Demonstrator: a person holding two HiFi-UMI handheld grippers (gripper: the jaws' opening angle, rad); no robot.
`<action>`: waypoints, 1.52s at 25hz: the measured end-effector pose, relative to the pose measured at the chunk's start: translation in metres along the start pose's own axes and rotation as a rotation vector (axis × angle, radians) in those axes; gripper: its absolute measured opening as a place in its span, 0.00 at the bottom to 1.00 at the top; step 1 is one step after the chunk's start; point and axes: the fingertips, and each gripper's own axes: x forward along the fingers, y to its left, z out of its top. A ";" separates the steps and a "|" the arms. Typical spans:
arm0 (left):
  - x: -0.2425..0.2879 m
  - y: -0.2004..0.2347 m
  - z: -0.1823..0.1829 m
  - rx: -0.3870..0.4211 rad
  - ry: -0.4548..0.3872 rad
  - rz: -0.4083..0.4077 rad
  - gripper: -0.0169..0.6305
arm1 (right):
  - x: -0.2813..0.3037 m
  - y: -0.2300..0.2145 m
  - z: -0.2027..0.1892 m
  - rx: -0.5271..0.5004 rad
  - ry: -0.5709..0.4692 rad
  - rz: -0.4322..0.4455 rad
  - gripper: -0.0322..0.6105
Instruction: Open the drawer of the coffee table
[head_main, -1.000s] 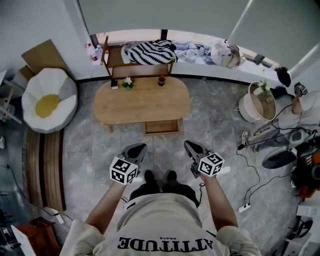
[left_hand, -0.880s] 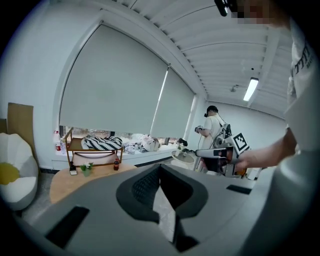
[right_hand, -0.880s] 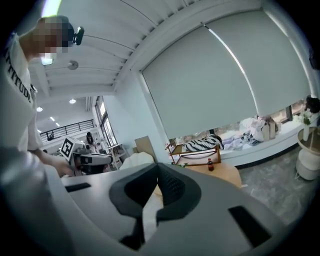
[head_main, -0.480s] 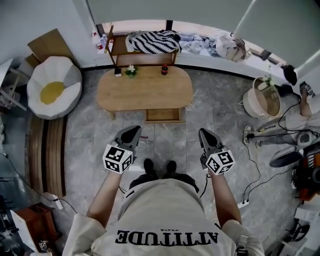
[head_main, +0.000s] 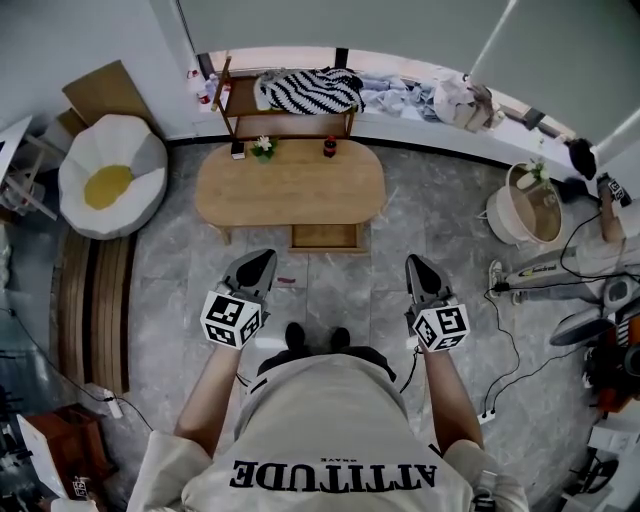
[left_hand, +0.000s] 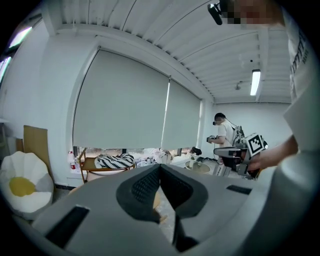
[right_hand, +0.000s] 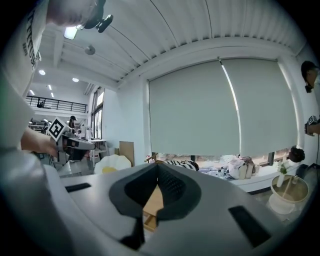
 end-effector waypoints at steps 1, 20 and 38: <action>0.001 0.001 0.002 0.005 -0.001 0.002 0.06 | 0.001 -0.002 0.002 -0.004 0.000 -0.002 0.08; 0.015 0.012 0.018 0.016 -0.026 0.026 0.06 | 0.011 -0.018 0.020 -0.024 -0.006 -0.009 0.08; 0.027 0.022 0.020 0.002 -0.036 0.035 0.06 | 0.022 -0.025 0.015 -0.010 0.003 -0.009 0.08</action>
